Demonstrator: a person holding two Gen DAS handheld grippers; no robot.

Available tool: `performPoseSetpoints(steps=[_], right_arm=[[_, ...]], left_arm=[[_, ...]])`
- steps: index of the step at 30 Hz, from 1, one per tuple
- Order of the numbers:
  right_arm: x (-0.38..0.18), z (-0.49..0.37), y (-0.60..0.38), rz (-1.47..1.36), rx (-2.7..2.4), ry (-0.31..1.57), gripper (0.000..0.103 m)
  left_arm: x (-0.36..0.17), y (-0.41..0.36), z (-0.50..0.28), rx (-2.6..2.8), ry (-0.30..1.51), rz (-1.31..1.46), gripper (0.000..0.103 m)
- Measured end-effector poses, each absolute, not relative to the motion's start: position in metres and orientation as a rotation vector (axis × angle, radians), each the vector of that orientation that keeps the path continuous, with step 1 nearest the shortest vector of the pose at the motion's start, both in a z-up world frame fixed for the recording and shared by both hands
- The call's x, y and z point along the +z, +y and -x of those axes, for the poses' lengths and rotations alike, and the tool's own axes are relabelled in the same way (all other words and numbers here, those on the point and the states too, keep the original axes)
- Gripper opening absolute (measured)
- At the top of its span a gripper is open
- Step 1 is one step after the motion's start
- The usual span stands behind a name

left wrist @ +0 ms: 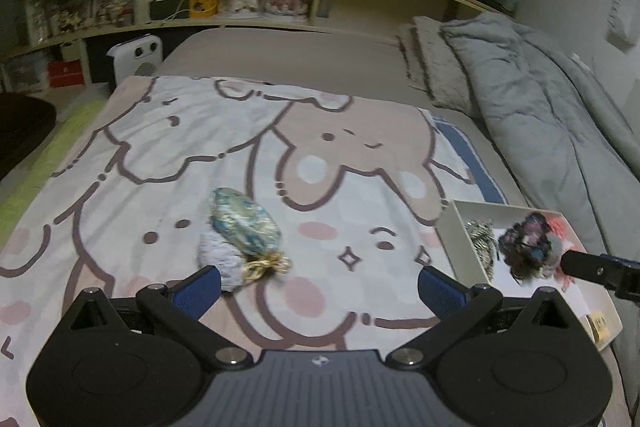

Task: Organize objects
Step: 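Grasp the white lace ball with the left tool while the right tool grasps the blue floral pouch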

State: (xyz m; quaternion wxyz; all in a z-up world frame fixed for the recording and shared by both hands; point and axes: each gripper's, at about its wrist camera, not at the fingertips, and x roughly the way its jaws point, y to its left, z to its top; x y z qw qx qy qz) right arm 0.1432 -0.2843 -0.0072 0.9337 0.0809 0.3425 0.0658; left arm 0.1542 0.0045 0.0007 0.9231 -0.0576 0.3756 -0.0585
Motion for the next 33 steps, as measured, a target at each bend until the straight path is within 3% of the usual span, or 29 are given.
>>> performPoseSetpoints(steps=[20,33], right_arm=[[-0.021,-0.176,-0.225,-0.180,0.233,0.718,0.103],[-0.040,-0.225,-0.176,-0.225,0.302,0.762,0.103]], left_arm=[[-0.020,0.048,-0.163,-0.139,0.727,0.087,0.102],[-0.042,0.068,-0.191,-0.184,0.763,0.071,0.082]])
